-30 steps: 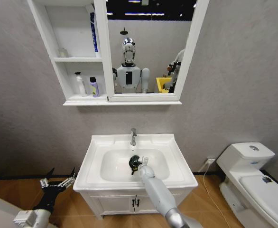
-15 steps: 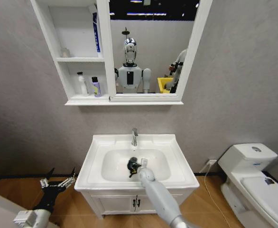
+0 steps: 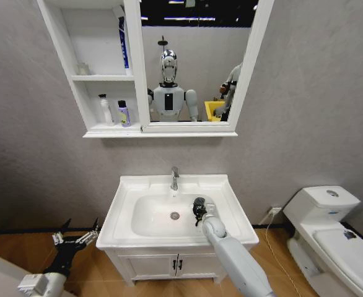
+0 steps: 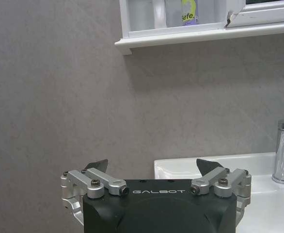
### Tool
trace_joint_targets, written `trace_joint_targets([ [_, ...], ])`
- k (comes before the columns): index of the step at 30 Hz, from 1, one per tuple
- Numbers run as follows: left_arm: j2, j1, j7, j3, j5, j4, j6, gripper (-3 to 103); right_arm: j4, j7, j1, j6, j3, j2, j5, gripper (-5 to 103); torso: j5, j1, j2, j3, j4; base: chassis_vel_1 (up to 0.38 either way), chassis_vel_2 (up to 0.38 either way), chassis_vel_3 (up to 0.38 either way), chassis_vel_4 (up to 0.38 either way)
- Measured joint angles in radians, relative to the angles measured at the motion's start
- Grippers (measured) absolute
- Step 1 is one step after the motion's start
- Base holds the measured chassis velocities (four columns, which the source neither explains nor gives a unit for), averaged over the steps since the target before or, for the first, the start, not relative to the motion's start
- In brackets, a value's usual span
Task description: Move facial cleanser and shampoo from washbasin to cabinet, then wipe washbasin with towel.
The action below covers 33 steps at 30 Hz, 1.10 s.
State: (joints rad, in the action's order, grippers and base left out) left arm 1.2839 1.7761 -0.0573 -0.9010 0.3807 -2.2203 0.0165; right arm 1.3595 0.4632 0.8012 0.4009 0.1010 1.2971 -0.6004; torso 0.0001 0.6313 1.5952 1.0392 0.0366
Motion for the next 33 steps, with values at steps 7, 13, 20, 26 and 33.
trace_joint_targets([
  [7,0.0,0.0,0.0,0.0,0.0,0.0,0.0,100,-0.152,0.012,-0.059,-0.045,0.031,0.046,0.044,7,0.0002,0.0,0.0,0.0,0.0014,0.0,0.0,0.0,0.0],
  [13,0.0,0.0,0.0,0.0,0.0,0.0,0.0,100,-0.17,-0.001,-0.095,-0.037,0.034,0.03,-0.002,7,-0.0002,0.0,0.0,0.0,0.0002,0.0,0.0,0.0,0.0],
  [20,0.0,0.0,0.0,0.0,0.0,0.0,0.0,100,-0.217,-0.016,-0.13,-0.015,0.014,0.065,-0.088,7,-0.0003,0.0,0.0,0.0,-0.0007,0.0,0.0,0.0,0.0],
  [26,0.0,0.0,0.0,0.0,0.0,0.0,0.0,100,-0.245,-0.057,-0.13,-0.007,-0.01,0.124,-0.138,7,-0.0001,0.0,0.0,0.0,-0.0003,0.0,0.0,0.0,0.0],
  [33,0.0,0.0,0.0,0.0,0.0,0.0,0.0,100,-0.258,-0.172,-0.129,0.017,-0.025,0.16,-0.302,7,-0.0002,0.0,0.0,0.0,-0.0001,0.0,0.0,0.0,0.0],
])
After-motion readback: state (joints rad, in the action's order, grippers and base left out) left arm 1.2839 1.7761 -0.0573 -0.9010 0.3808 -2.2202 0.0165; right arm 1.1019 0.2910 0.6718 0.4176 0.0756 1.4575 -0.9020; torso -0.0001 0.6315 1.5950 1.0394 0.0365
